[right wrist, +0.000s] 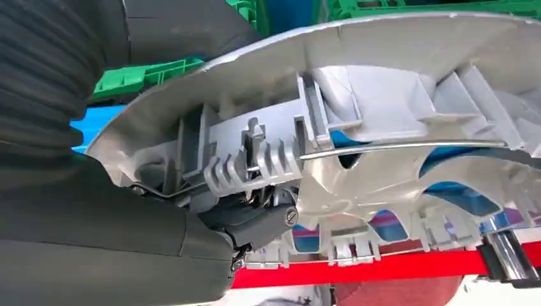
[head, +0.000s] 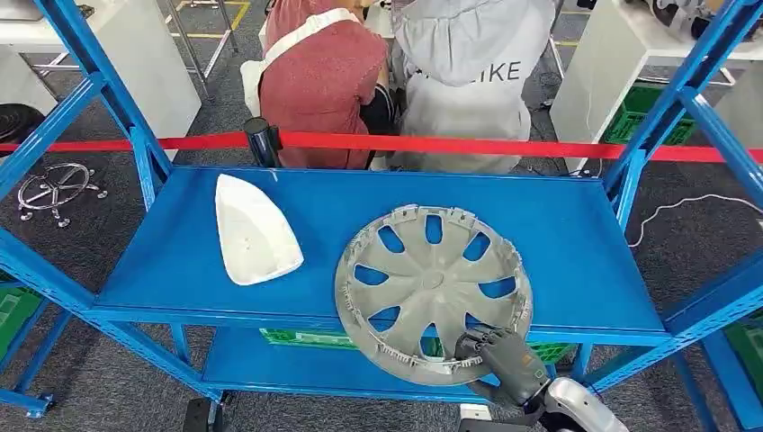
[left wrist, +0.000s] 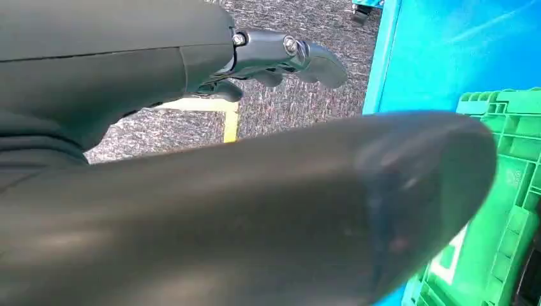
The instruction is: Take the parts from the cabinet and place them on the table.
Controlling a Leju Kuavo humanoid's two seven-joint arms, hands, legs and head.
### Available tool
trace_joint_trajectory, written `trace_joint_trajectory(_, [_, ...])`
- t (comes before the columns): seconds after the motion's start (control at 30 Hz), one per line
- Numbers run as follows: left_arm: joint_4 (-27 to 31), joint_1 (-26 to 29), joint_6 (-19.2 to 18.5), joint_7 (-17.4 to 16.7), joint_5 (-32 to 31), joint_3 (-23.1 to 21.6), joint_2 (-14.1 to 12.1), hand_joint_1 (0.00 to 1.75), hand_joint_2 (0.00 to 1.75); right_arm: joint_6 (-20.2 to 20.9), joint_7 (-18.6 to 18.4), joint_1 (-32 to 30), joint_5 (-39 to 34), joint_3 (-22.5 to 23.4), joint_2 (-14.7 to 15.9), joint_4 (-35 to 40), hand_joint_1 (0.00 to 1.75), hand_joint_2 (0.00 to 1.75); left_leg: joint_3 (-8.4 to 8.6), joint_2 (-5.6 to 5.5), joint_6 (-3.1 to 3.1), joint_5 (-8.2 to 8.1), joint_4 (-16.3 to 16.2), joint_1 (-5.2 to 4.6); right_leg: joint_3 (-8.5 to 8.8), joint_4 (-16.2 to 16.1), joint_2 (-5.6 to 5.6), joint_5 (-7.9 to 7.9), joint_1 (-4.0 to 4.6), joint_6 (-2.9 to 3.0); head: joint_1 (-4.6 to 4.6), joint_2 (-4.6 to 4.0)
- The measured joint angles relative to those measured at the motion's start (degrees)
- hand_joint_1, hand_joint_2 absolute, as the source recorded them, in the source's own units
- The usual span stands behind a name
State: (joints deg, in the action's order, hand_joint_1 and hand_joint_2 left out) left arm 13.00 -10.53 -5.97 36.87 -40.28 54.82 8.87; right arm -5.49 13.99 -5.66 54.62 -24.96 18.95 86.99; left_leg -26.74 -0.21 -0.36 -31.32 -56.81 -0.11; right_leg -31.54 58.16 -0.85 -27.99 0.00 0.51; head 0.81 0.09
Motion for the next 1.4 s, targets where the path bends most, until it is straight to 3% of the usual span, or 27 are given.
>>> trace_joint_trajectory(0.3, [0.0,-0.2,-0.9,0.2,0.7,-0.1,0.2,0.00,0.00,0.0,0.3,0.7,-0.4,-0.7,-0.2,-0.3,1.75,1.75,0.02,0.00,0.00,0.00,0.0,0.00,0.04,0.0,0.01,0.00,0.00,0.00,0.00,0.00])
trace_joint_trajectory(0.4, [0.0,-0.2,-0.9,0.3,0.9,-0.3,0.3,0.00,0.00,0.2,3.1,0.7,-5.4,-0.6,-0.6,-0.3,1.75,1.75,0.03,0.00,0.00,0.00,0.0,0.00,0.03,0.0,0.00,0.00,0.00,0.00,0.02,0.00])
trace_joint_trajectory(0.53, [0.0,-0.2,-1.0,0.3,1.0,-0.8,0.4,0.00,0.00,2.3,9.7,0.7,-17.0,0.4,-1.5,-0.3,1.75,1.75,0.04,0.08,0.00,0.00,0.0,0.03,0.03,0.0,-0.09,0.00,0.00,0.00,0.02,0.00])
trace_joint_trajectory(0.7, [0.0,-0.3,-1.0,0.3,1.0,-0.8,0.4,0.00,0.00,3.1,10.9,1.1,-19.9,1.0,-2.9,-0.4,1.75,1.75,0.05,0.07,-0.01,0.00,0.0,0.05,0.05,0.0,-0.06,0.00,0.01,0.01,0.02,0.00])
trace_joint_trajectory(0.87, [-0.1,-0.3,-0.6,-0.2,1.0,-1.4,0.4,0.00,0.00,10.8,16.9,3.3,-34.5,2.8,-6.1,-2.1,1.75,1.75,0.19,0.45,-0.01,0.00,0.0,0.09,0.06,0.0,-0.38,0.09,0.05,0.08,0.00,0.00])
trace_joint_trajectory(1.07, [-0.1,-0.5,-0.8,1.2,1.0,-2.8,0.4,0.00,0.00,22.2,18.5,4.2,-47.2,5.1,-11.7,-2.8,1.75,1.75,0.19,0.39,-0.05,0.03,0.0,0.12,0.07,0.0,-0.34,0.10,0.08,0.09,0.00,0.00])
trace_joint_trajectory(1.4, [0.1,-0.8,0.2,2.8,0.7,-5.2,0.3,0.00,0.00,23.6,19.1,6.5,-46.4,6.3,-16.2,-7.1,1.75,1.75,0.21,0.39,-0.05,0.03,0.0,0.11,0.11,0.0,-0.35,0.12,0.07,0.07,0.02,0.00])
